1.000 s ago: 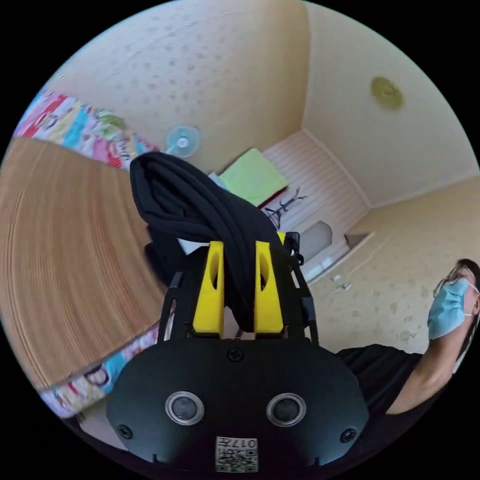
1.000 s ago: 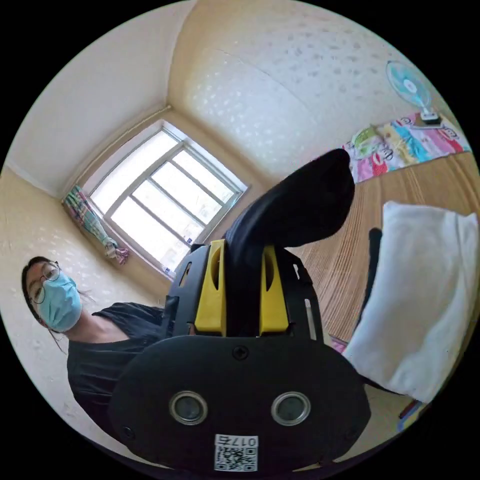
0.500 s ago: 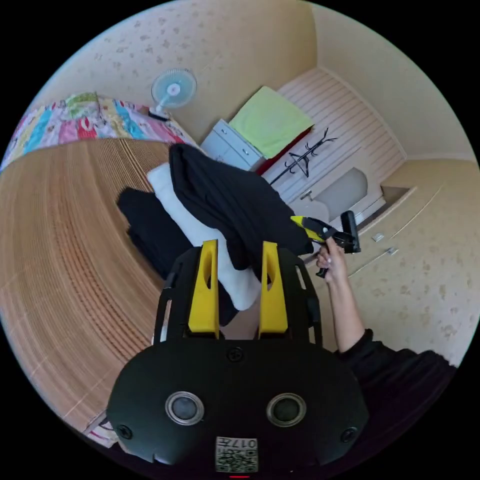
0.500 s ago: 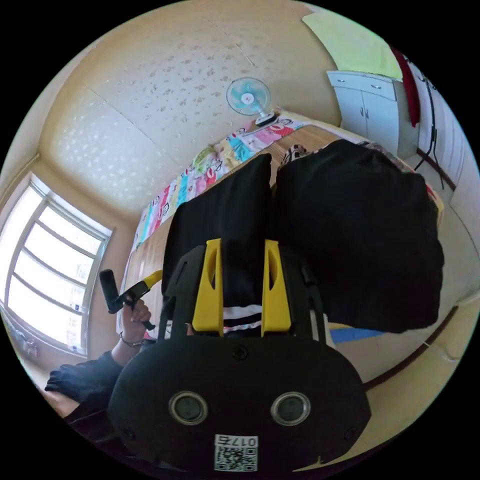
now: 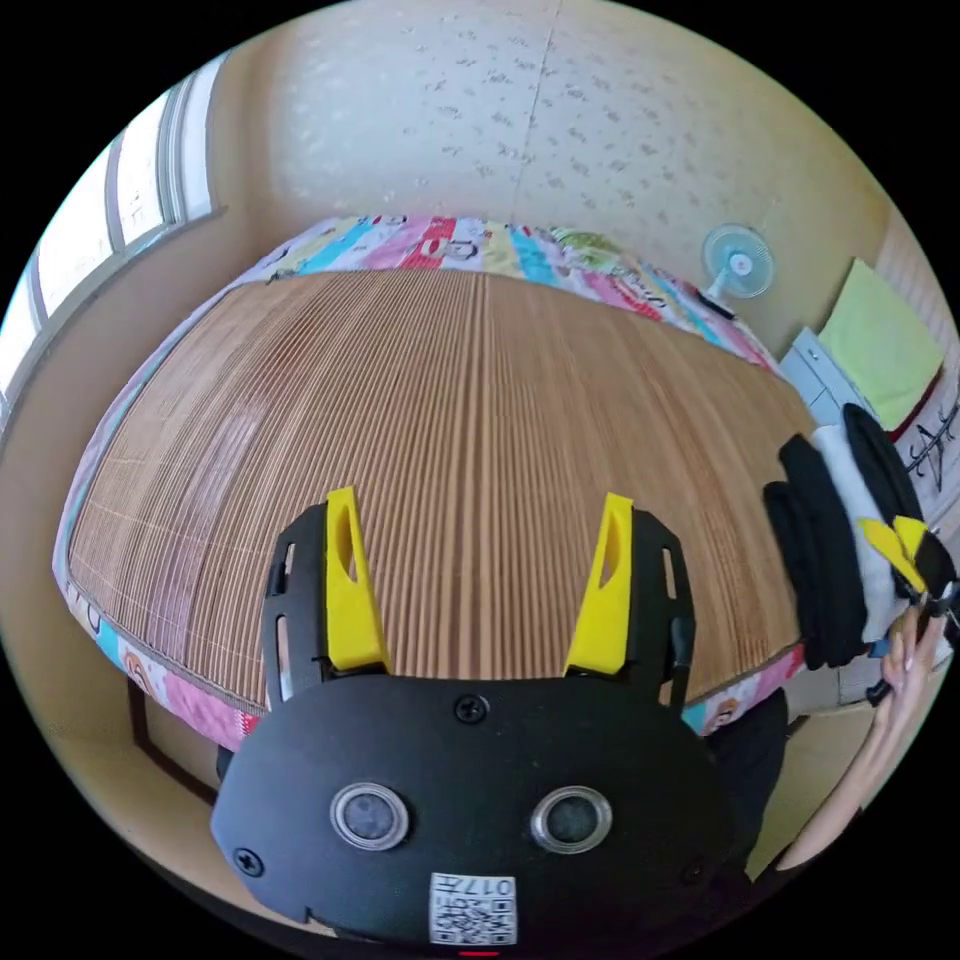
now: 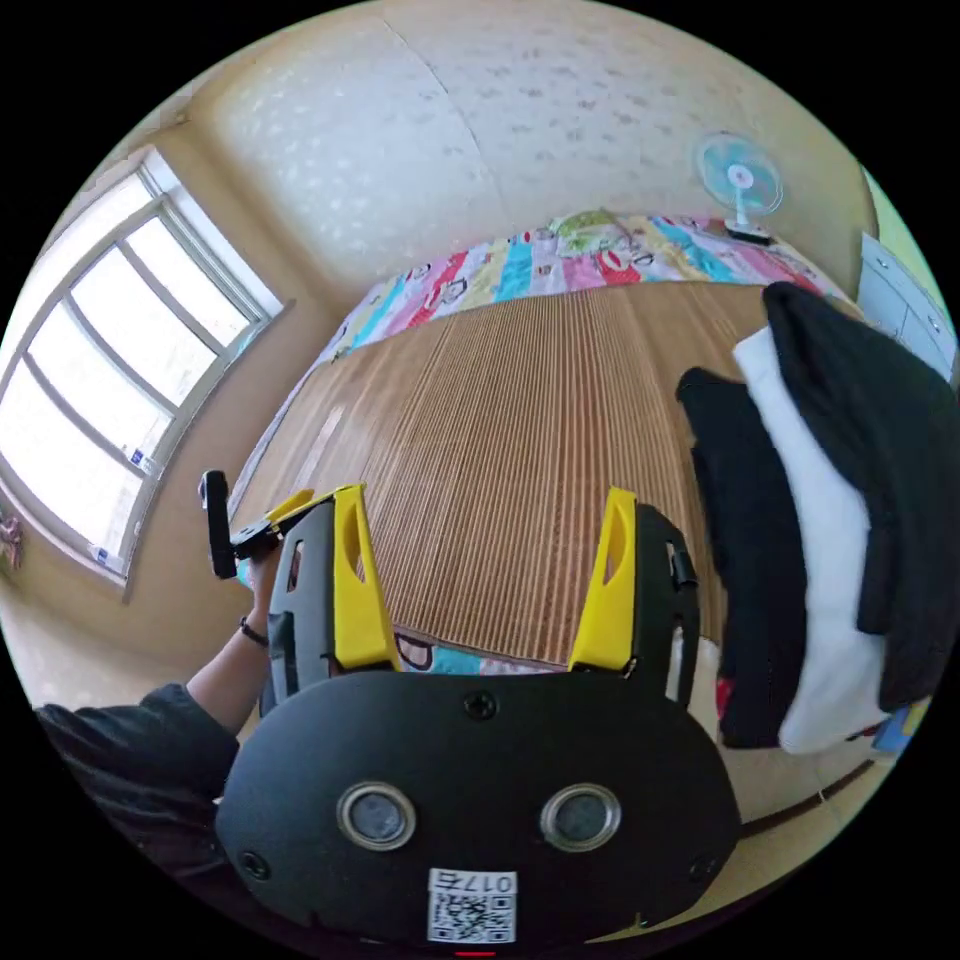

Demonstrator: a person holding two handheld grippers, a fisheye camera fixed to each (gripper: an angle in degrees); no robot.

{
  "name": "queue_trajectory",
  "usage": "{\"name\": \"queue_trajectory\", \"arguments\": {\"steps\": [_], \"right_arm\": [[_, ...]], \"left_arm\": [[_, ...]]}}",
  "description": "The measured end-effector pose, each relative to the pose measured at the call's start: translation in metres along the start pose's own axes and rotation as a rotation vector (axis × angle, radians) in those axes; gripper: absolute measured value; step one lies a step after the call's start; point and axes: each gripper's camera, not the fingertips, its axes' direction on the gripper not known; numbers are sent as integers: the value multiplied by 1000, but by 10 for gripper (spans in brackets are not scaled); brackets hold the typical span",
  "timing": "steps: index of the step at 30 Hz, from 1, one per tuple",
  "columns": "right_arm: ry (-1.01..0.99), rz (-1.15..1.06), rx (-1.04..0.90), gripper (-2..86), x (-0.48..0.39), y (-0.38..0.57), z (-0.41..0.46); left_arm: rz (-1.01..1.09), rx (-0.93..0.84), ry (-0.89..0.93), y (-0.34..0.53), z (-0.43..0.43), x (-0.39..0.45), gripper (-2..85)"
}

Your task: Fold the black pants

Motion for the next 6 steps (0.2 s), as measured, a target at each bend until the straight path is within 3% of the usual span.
{"name": "queue_trajectory", "arguments": {"steps": [3, 6], "right_arm": [[8, 44, -113, 321, -1, 3, 138], [90, 73, -171, 325, 2, 21, 221]], "left_arm": [[-42, -41, -37, 4, 35, -2, 321], [-97, -36, -70, 1, 49, 3, 326]]}}
